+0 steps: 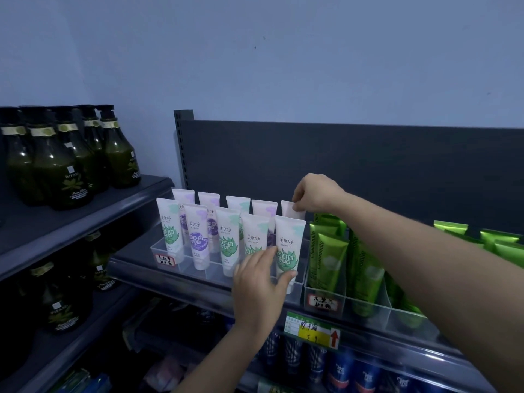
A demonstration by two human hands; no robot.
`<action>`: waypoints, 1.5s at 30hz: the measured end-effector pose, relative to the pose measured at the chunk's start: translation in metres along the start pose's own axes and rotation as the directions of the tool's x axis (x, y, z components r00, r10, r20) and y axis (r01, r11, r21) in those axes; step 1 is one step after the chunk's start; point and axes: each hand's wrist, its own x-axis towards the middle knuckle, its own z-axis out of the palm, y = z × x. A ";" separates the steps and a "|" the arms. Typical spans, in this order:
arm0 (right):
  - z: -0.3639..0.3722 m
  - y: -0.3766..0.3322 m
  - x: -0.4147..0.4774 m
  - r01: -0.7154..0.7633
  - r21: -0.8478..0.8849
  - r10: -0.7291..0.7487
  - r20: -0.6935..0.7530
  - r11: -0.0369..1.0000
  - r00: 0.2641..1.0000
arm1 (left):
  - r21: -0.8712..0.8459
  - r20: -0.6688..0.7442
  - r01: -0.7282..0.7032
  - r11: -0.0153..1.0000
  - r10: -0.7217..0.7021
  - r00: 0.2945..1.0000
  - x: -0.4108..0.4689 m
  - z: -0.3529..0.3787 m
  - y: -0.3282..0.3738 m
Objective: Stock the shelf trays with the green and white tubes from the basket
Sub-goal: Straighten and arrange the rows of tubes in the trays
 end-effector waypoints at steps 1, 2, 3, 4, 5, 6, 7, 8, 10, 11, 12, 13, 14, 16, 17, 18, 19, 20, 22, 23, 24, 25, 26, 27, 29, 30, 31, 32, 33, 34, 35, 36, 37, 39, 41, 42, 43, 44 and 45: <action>0.000 0.001 -0.001 0.003 0.004 -0.003 -0.002 1.000 1.000 | 0.016 0.016 0.033 0.999 -0.033 0.999 0.000 0.000 0.003; 0.000 0.002 -0.001 0.004 0.010 -0.004 -0.002 1.000 1.000 | 0.028 0.032 0.068 0.997 -0.069 0.997 0.001 0.001 0.006; 0.000 0.003 -0.001 0.005 0.017 -0.005 -0.002 1.000 1.000 | 0.043 0.044 0.102 0.994 -0.103 0.994 0.002 0.001 0.009; 0.000 0.004 -0.001 0.008 0.026 -0.008 0.000 1.000 1.000 | 0.058 0.048 0.130 0.990 -0.132 0.990 0.003 0.003 0.010; -0.001 0.005 -0.001 0.012 0.034 -0.012 0.002 0.999 1.000 | 0.070 0.044 0.151 0.986 -0.154 0.987 0.004 0.004 0.011; -0.001 0.005 -0.001 0.015 0.044 -0.015 0.002 0.999 1.000 | 0.080 0.038 0.168 0.983 -0.172 0.984 0.004 0.006 0.011; -0.001 0.006 -0.002 0.017 0.056 -0.017 0.003 0.998 1.000 | 0.089 0.034 0.185 0.979 -0.189 0.981 0.005 0.007 0.011; -0.001 0.006 -0.002 0.019 0.066 -0.019 0.004 0.998 1.000 | 0.099 0.030 0.198 0.975 -0.202 0.979 0.005 0.009 0.010; -0.002 0.006 -0.002 0.027 0.078 -0.028 0.007 0.997 1.000 | 0.129 0.027 0.212 0.969 -0.217 0.976 0.006 0.012 0.009; -0.002 0.005 -0.002 0.032 0.080 -0.033 0.008 0.996 0.999 | 0.150 0.025 0.215 0.965 -0.221 0.975 0.007 0.012 0.010; -0.002 0.005 -0.002 0.037 0.081 -0.038 0.009 0.996 0.999 | 0.165 0.022 0.221 0.961 -0.227 0.974 0.008 0.013 0.011; -0.002 0.005 -0.002 0.039 0.083 -0.040 0.008 0.996 0.999 | 0.170 0.016 0.232 0.958 -0.238 0.971 0.008 0.014 0.012; -0.001 0.005 -0.002 0.040 0.088 -0.041 0.008 0.995 0.999 | 0.174 0.011 0.246 0.953 -0.252 0.968 0.009 0.015 0.013; -0.001 0.005 -0.001 0.041 0.096 -0.043 0.010 0.995 0.999 | 0.193 0.021 0.275 0.942 -0.285 0.958 0.009 0.016 0.015; -0.001 0.005 -0.001 0.042 0.100 -0.044 0.012 0.994 0.999 | 0.200 0.026 0.285 0.937 -0.296 0.955 0.010 0.017 0.016; -0.001 0.006 -0.001 0.043 0.103 -0.045 0.013 0.994 0.999 | 0.195 0.023 0.294 0.936 -0.304 0.952 0.010 0.018 0.016; -0.001 0.007 0.000 0.044 0.104 -0.046 0.014 0.994 0.999 | 0.180 0.014 0.306 0.935 -0.314 0.949 0.010 0.018 0.017; -0.001 0.007 0.000 0.047 0.103 -0.048 0.014 0.994 0.999 | 0.164 0.004 0.319 0.933 -0.324 0.946 0.010 0.018 0.017; -0.002 0.008 0.000 0.053 0.101 -0.055 0.013 0.993 0.998 | 0.149 -0.023 0.327 0.933 -0.327 0.945 0.009 0.019 0.018; -0.002 0.009 0.001 0.055 0.102 -0.057 0.013 0.993 0.998 | 0.147 -0.038 0.327 0.934 -0.325 0.945 0.008 0.020 0.017; -0.002 0.009 0.001 0.057 0.102 -0.058 0.015 0.993 0.998 | 0.144 -0.052 0.328 0.933 -0.324 0.945 0.008 0.020 0.017; -0.003 0.010 0.001 0.058 0.101 -0.060 0.017 0.993 0.998 | 0.141 -0.062 0.331 0.933 -0.326 0.943 0.007 0.021 0.016; -0.003 0.011 0.001 0.059 0.100 -0.061 0.018 0.993 0.998 | 0.138 -0.070 0.334 0.932 -0.328 0.942 0.007 0.022 0.016; -0.003 0.011 0.001 0.059 0.101 -0.061 0.019 0.993 0.998 | 0.135 -0.075 0.337 0.932 -0.330 0.941 0.006 0.022 0.016; -0.003 0.012 0.001 0.063 0.108 -0.065 0.019 0.992 0.998 | 0.120 -0.086 0.345 0.931 -0.336 0.938 0.005 0.023 0.016; -0.003 0.012 0.001 0.065 0.109 -0.068 0.020 0.992 0.998 | 0.114 -0.088 0.352 0.929 -0.343 0.935 0.005 0.024 0.016; -0.003 0.012 0.001 0.067 0.111 -0.069 0.022 0.992 0.997 | 0.111 -0.087 0.359 0.927 -0.351 0.933 0.005 0.024 0.016; -0.003 0.012 0.000 0.068 0.112 -0.071 0.024 0.991 0.997 | 0.108 -0.087 0.364 0.925 -0.356 0.931 0.004 0.024 0.016; -0.003 0.012 0.000 0.070 0.113 -0.074 0.026 0.991 0.997 | 0.105 -0.089 0.367 0.924 -0.359 0.929 0.004 0.025 0.016; -0.003 0.012 -0.001 0.074 0.113 -0.078 0.027 0.991 0.997 | 0.100 -0.092 0.369 0.924 -0.361 0.928 0.004 0.025 0.017; -0.004 0.012 -0.001 0.078 0.112 -0.081 0.026 0.991 0.996 | 0.094 -0.094 0.371 0.924 -0.363 0.927 0.003 0.025 0.017; -0.004 0.013 -0.001 0.081 0.110 -0.084 0.026 0.991 0.996 | 0.091 -0.094 0.374 0.923 -0.366 0.926 0.003 0.026 0.017; -0.004 0.013 -0.001 0.083 0.109 -0.086 0.025 0.991 0.996 | 0.087 -0.092 0.377 0.922 -0.369 0.925 0.003 0.026 0.017; -0.005 0.013 -0.002 0.084 0.111 -0.087 0.028 0.990 0.996 | 0.081 -0.092 0.379 0.922 -0.372 0.924 0.003 0.027 0.017; -0.004 0.012 -0.002 0.084 0.117 -0.088 0.032 0.990 0.996 | 0.076 -0.094 0.379 0.922 -0.372 0.923 0.003 0.027 0.016; -0.003 0.012 -0.003 0.084 0.117 -0.088 0.033 0.990 0.996 | 0.075 -0.093 0.380 0.922 -0.372 0.923 0.003 0.027 0.017; -0.003 0.012 -0.003 0.083 0.115 -0.087 0.033 0.990 0.996 | 0.075 -0.090 0.380 0.922 -0.374 0.923 0.003 0.026 0.017; -0.003 0.012 -0.003 0.081 0.113 -0.086 0.035 0.990 0.996 | 0.076 -0.088 0.380 0.922 -0.373 0.924 0.003 0.026 0.017; -0.004 0.013 -0.004 0.080 0.112 -0.085 0.038 0.990 0.996 | 0.080 -0.086 0.379 0.922 -0.373 0.924 0.002 0.026 0.017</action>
